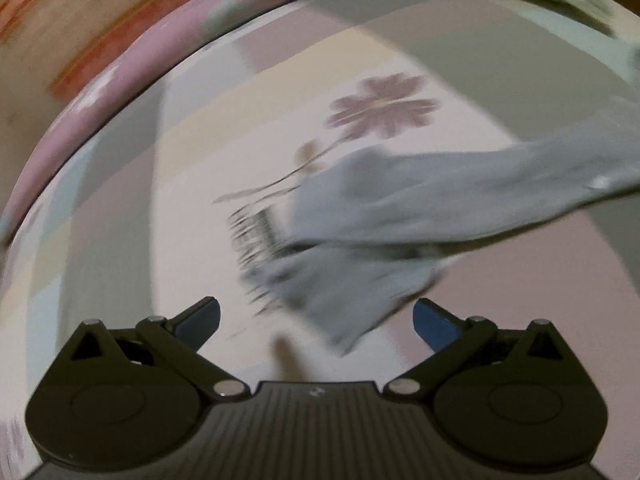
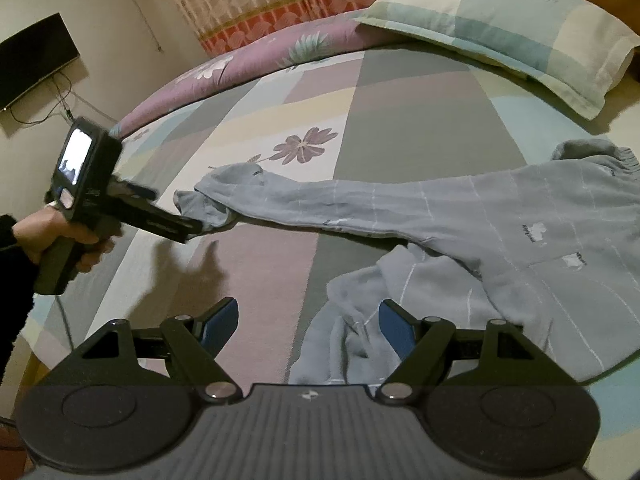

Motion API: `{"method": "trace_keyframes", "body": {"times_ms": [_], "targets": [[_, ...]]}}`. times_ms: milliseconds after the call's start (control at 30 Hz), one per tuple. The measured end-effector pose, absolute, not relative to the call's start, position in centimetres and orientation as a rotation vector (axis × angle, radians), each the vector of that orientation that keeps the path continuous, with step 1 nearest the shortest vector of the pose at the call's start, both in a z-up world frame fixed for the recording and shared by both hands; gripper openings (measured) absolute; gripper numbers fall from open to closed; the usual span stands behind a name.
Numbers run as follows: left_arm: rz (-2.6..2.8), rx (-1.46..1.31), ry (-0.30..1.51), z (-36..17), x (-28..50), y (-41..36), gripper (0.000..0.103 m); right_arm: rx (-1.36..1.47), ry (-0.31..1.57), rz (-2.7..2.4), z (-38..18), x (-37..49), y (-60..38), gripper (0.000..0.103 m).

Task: Fold clothes
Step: 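Pull the held sleeve outward with the left gripper to straighten it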

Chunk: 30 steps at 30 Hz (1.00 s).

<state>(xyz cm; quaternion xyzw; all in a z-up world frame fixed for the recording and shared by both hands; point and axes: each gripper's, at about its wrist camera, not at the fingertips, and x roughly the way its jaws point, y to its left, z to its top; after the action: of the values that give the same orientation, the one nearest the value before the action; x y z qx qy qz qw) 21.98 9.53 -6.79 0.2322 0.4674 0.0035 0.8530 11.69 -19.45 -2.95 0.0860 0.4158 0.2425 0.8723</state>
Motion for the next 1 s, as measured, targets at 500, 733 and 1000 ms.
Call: {"method": "trace_keyframes", "body": {"times_ms": [500, 733, 1000], "targets": [[0.174, 0.516, 0.917, -8.3, 25.6, 13.1, 0.103, 0.179, 0.901, 0.477, -3.9, 12.2, -20.0, 0.081], [0.152, 0.474, 0.895, -7.9, 25.1, 15.4, 0.102, 0.172, 0.908, 0.481, -4.0, 12.2, -19.9, 0.081], [0.035, 0.683, 0.866, -10.0, 23.0, 12.4, 0.054, 0.154, 0.917, 0.488, -4.0, 12.2, -19.3, 0.081]]}}
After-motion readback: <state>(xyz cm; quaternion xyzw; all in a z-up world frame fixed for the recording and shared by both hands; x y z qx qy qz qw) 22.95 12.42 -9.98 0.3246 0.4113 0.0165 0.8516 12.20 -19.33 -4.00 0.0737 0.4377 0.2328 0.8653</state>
